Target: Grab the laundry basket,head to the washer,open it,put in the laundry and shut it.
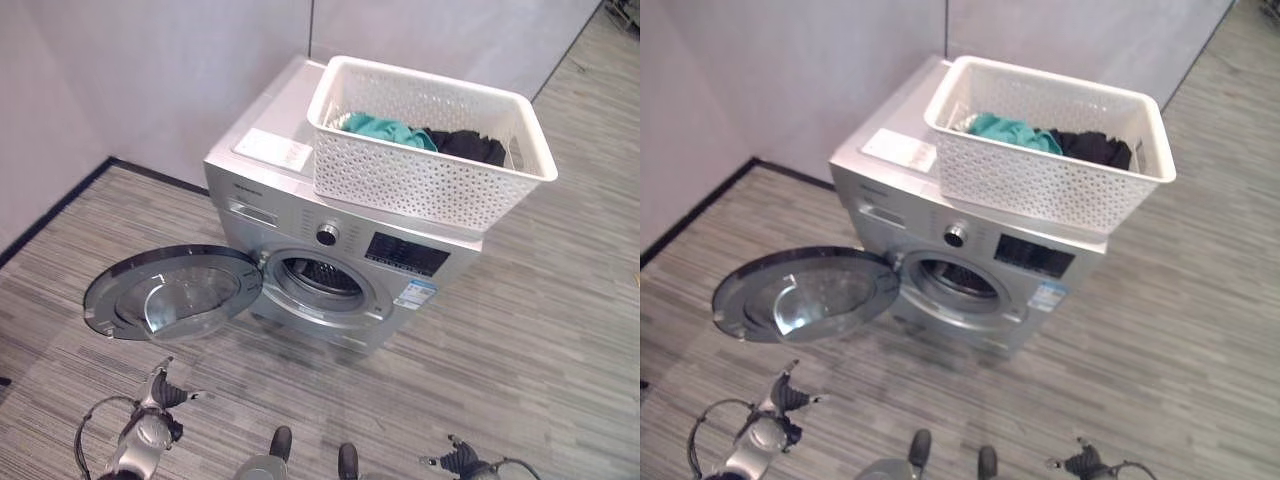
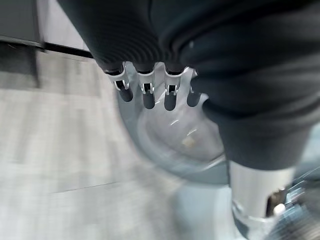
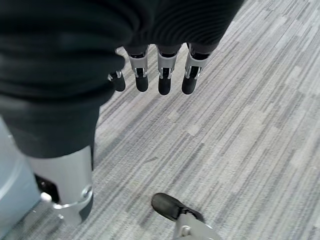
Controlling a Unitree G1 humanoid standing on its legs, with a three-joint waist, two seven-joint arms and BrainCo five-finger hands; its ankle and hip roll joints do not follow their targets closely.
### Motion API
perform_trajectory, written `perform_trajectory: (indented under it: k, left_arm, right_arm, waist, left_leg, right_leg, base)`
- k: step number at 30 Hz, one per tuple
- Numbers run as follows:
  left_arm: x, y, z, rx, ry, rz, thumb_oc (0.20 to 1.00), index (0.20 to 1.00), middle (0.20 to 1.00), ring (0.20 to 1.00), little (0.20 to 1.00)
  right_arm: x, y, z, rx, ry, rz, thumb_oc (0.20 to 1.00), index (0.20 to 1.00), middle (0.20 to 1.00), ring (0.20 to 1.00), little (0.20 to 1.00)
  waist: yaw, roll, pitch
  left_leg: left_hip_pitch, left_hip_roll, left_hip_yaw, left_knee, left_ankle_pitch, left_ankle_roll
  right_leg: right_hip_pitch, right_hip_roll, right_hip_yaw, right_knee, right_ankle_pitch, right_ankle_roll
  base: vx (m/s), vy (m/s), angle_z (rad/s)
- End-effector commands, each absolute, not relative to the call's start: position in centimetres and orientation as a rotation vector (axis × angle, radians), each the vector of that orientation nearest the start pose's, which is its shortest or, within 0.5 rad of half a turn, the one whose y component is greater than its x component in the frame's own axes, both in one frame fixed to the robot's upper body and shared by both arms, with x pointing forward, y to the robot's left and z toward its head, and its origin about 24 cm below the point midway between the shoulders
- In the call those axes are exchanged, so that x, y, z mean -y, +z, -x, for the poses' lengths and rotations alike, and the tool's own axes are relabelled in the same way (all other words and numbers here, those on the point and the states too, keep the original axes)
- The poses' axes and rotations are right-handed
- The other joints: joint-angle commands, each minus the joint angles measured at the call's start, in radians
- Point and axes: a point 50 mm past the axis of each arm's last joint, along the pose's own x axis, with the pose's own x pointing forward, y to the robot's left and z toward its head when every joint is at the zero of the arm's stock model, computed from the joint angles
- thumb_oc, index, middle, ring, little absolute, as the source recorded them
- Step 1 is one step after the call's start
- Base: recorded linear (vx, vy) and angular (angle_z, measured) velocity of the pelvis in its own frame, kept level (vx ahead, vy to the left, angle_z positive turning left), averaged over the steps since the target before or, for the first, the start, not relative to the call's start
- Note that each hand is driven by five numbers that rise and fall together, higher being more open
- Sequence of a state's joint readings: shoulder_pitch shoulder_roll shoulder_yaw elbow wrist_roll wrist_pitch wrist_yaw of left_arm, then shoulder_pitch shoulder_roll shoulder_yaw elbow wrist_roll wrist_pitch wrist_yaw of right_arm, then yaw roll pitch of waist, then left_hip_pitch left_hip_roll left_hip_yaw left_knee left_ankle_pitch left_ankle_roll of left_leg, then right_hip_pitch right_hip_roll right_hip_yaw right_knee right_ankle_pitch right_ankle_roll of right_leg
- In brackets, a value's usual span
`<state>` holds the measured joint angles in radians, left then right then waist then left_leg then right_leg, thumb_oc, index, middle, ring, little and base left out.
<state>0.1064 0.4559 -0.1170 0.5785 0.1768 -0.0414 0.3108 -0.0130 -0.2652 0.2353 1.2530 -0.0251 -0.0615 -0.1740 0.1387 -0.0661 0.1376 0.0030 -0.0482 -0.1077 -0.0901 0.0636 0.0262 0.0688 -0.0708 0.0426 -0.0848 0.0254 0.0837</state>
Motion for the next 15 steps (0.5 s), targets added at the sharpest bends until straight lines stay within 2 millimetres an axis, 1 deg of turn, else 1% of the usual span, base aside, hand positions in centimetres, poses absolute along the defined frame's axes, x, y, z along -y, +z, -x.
perform_trajectory:
  k: [1, 2, 3, 4, 6, 7, 9, 10, 12, 13, 14, 15]
  left_arm:
    - [-29.1, -5.2, -18.4, -0.495, 0.286, -0.641, 1.000, 1.000, 1.000, 1.000, 1.000]
    - [-29.1, -5.2, -18.4, -0.496, 0.286, -0.641, 1.000, 1.000, 1.000, 1.000, 1.000]
    - [-28.9, -5.5, -17.9, -0.513, 0.277, -0.626, 1.000, 1.000, 1.000, 1.000, 1.000]
    - [-28.4, -6.7, -17.0, -0.571, 0.256, -0.612, 1.000, 1.000, 1.000, 1.000, 1.000]
    - [-28.3, -6.7, -17.0, -0.570, 0.256, -0.611, 1.000, 1.000, 1.000, 1.000, 1.000]
    - [-27.0, -8.3, -16.1, -0.637, 0.204, -0.587, 1.000, 1.000, 1.000, 1.000, 1.000]
    - [-26.7, -8.6, -15.7, -0.656, 0.197, -0.572, 1.000, 1.000, 1.000, 1.000, 1.000]
    - [-26.0, -9.5, -14.5, -0.707, 0.182, -0.529, 1.000, 1.000, 1.000, 1.000, 1.000]
    - [-25.8, -9.7, -14.2, -0.716, 0.173, -0.512, 1.000, 1.000, 1.000, 1.000, 1.000]
    - [-25.8, -10.0, -13.5, -0.737, 0.177, -0.481, 1.000, 1.000, 1.000, 1.000, 1.000]
    - [-25.8, -10.0, -13.5, -0.737, 0.177, -0.481, 1.000, 1.000, 1.000, 1.000, 1.000]
    - [-26.0, -10.2, -13.0, -0.758, 0.194, -0.463, 1.000, 1.000, 1.000, 1.000, 1.000]
  right_arm:
    - [25.7, -15.4, -9.2, -1.168, -0.171, 0.507, 1.000, 1.000, 1.000, 1.000, 1.000]
    - [25.7, -15.4, -9.2, -1.168, -0.171, 0.508, 1.000, 1.000, 1.000, 1.000, 1.000]
    - [25.7, -15.4, -9.3, -1.170, -0.180, 0.493, 1.000, 1.000, 1.000, 1.000, 1.000]
    - [25.4, -15.5, -9.5, -1.177, -0.175, 0.465, 1.000, 1.000, 1.000, 1.000, 1.000]
    - [25.4, -15.5, -9.5, -1.177, -0.175, 0.465, 1.000, 1.000, 1.000, 1.000, 1.000]
    - [24.9, -15.6, -9.6, -1.174, -0.135, 0.467, 1.000, 1.000, 1.000, 1.000, 1.000]
    - [24.8, -15.6, -9.5, -1.176, -0.130, 0.469, 1.000, 1.000, 1.000, 1.000, 1.000]
    - [25.0, -15.6, -9.2, -1.179, -0.129, 0.478, 1.000, 1.000, 1.000, 1.000, 1.000]
    - [25.0, -15.6, -9.2, -1.178, -0.138, 0.465, 1.000, 1.000, 1.000, 1.000, 1.000]
    - [25.1, -15.5, -9.3, -1.158, -0.205, 0.368, 1.000, 1.000, 1.000, 1.000, 1.000]
    - [25.1, -15.5, -9.3, -1.158, -0.205, 0.368, 1.000, 1.000, 1.000, 1.000, 1.000]
    - [25.1, -15.4, -9.6, -1.142, -0.244, 0.316, 1.000, 1.000, 1.000, 1.000, 1.000]
  waist:
    - [0.034, -0.005, -0.063]
    - [0.033, -0.005, -0.061]
    - [0.036, 0.000, -0.070]
    - [0.041, 0.004, -0.088]
    - [0.040, 0.004, -0.086]
    - [0.045, 0.005, -0.103]
    - [0.046, 0.004, -0.109]
    - [0.046, 0.004, -0.125]
    - [0.045, 0.005, -0.128]
    - [0.041, 0.005, -0.133]
    - [0.041, 0.005, -0.134]
    - [0.040, 0.003, -0.135]
  left_leg:
    - [-0.016, -0.005, -0.101, 0.034, -0.075, -0.014]
    - [-0.014, -0.005, -0.102, 0.034, -0.076, -0.014]
    - [-0.005, -0.005, -0.108, 0.041, -0.082, -0.014]
    - [0.009, -0.005, -0.115, 0.053, -0.091, -0.017]
    - [0.012, -0.005, -0.117, 0.053, -0.091, -0.017]
    - [0.026, -0.005, -0.123, 0.065, -0.096, -0.019]
    - [0.030, -0.005, -0.124, 0.066, -0.098, -0.019]
    - [0.048, -0.001, -0.123, 0.066, -0.105, -0.019]
    - [0.052, -0.001, -0.122, 0.066, -0.107, -0.018]
    - [0.055, 0.000, -0.120, 0.071, -0.113, -0.018]
    - [0.054, 0.000, -0.119, 0.071, -0.113, -0.018]
    - [0.052, -0.001, -0.118, 0.081, -0.117, -0.017]
  right_leg:
    - [-0.049, -0.134, 0.005, 0.067, -0.005, 0.101]
    - [-0.046, -0.134, 0.004, 0.066, -0.006, 0.101]
    - [-0.034, -0.137, -0.003, 0.070, -0.012, 0.099]
    - [-0.013, -0.138, -0.012, 0.076, -0.025, 0.095]
    - [-0.010, -0.138, -0.014, 0.075, -0.026, 0.095]
    - [0.017, -0.145, -0.023, 0.078, -0.028, 0.092]
    - [0.023, -0.145, -0.027, 0.077, -0.030, 0.091]
    - [0.046, -0.147, -0.034, 0.070, -0.032, 0.090]
    - [0.051, -0.147, -0.032, 0.066, -0.031, 0.090]
    - [0.053, -0.145, -0.027, 0.063, -0.034, 0.089]
    - [0.052, -0.145, -0.027, 0.063, -0.034, 0.089]
    - [0.050, -0.144, -0.024, 0.065, -0.037, 0.088]
  base:
    - [0.02, -0.042, 0.25]
    - [0.03, -0.042, 0.23]
    - [0.05, -0.041, 0.24]
    - [0.05, -0.041, 0.20]
    - [0.03, -0.029, 0.16]
    - [0.02, -0.029, 0.18]
    - [0.05, -0.022, 0.21]
    - [0.07, -0.007, 0.17]
    - [0.07, 0.013, 0.04]
    - [0.05, 0.021, 0.00]
    - [0.04, 0.029, -0.01]
    - [0.00, 0.000, 0.00]
